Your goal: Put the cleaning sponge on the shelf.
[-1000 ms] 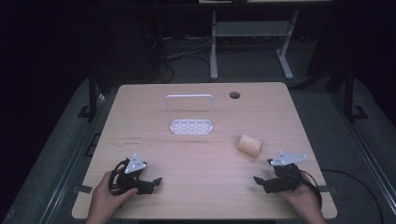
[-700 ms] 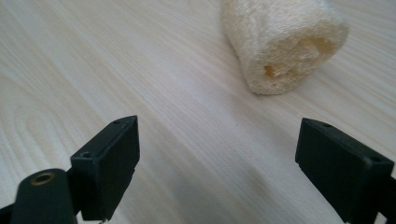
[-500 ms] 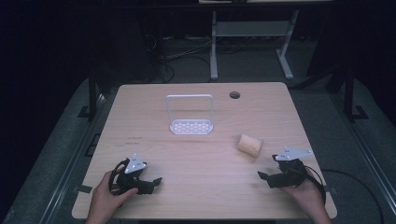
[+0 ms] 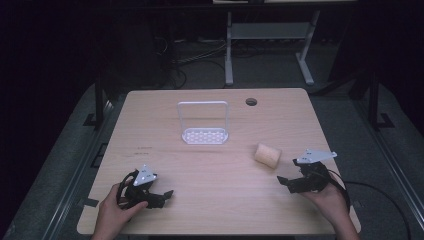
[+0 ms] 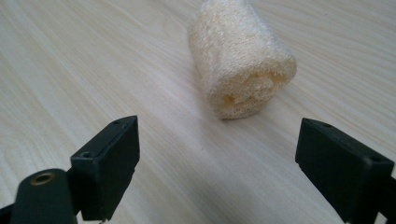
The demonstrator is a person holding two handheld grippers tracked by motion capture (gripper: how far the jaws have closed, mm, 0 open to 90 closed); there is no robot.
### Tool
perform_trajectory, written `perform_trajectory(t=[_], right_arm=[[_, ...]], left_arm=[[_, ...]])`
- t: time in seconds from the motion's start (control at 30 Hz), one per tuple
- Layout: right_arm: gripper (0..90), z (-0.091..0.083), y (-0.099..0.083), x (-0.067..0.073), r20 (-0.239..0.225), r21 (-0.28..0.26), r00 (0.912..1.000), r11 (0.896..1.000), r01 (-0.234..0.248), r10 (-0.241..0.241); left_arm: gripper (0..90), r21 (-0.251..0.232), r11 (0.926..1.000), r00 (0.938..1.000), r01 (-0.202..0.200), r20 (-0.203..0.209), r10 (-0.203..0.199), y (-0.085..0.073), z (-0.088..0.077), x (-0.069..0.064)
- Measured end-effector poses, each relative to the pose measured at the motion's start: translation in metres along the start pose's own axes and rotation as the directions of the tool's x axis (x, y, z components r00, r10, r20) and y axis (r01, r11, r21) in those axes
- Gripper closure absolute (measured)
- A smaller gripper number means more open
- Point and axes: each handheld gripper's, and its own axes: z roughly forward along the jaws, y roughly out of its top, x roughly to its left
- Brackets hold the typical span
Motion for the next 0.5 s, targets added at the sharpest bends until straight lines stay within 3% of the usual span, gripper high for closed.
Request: perform_trajectory(t=[0.5], right_arm=[[13.6, 0.006, 0.015, -0.015, -0.009, -0.011, 0.9999, 1.000, -0.010, 0.010]], left_arm=[[12.0, 0.001, 1.0000, 1.0000, -0.002, 0.000, 0.002, 0.000, 0.000, 0.000]])
